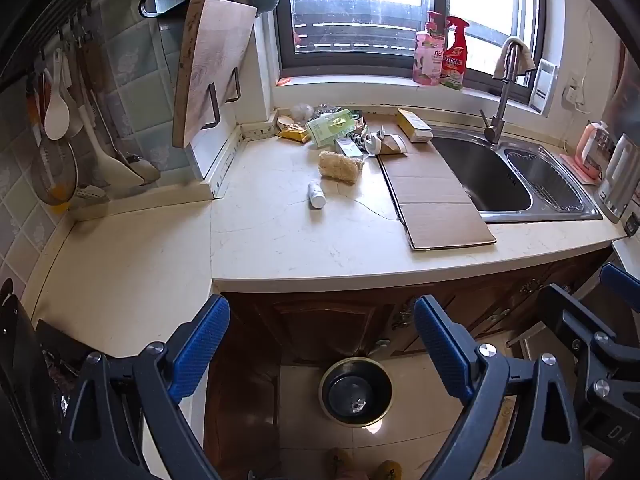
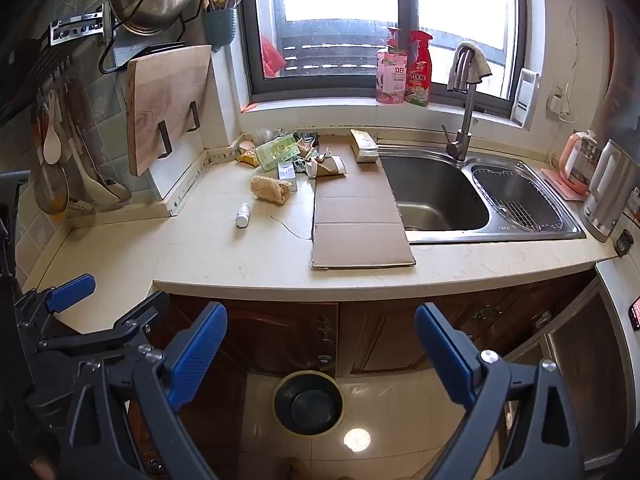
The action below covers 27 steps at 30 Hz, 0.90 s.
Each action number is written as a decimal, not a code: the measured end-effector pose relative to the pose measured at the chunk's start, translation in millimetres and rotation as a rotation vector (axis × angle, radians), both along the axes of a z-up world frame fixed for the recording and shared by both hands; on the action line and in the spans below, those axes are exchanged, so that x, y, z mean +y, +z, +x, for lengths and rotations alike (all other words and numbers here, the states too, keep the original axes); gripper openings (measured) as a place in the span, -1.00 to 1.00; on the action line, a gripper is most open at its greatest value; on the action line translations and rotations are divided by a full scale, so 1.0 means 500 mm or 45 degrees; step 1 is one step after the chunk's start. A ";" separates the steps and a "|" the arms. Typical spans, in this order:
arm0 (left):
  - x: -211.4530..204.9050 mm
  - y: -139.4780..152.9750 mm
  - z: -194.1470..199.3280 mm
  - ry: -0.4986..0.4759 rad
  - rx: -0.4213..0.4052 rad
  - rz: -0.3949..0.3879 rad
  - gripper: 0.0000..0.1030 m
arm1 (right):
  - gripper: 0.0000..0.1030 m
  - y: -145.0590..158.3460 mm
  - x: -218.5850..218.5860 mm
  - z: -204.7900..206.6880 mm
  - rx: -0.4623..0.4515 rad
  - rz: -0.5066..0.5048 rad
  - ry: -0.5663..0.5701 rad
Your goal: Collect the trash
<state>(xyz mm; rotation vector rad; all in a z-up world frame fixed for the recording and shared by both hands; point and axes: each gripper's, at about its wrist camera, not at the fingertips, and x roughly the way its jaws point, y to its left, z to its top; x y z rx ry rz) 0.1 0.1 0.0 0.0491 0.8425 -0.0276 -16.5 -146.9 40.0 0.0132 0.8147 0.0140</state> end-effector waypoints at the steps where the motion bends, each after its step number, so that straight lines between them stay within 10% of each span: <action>1: 0.000 0.000 0.000 -0.001 -0.001 -0.004 0.79 | 0.86 0.001 0.001 0.003 0.019 0.006 0.000; 27: -0.028 -0.003 0.024 -0.060 -0.018 -0.024 0.79 | 0.86 -0.006 -0.027 0.006 0.009 -0.013 -0.061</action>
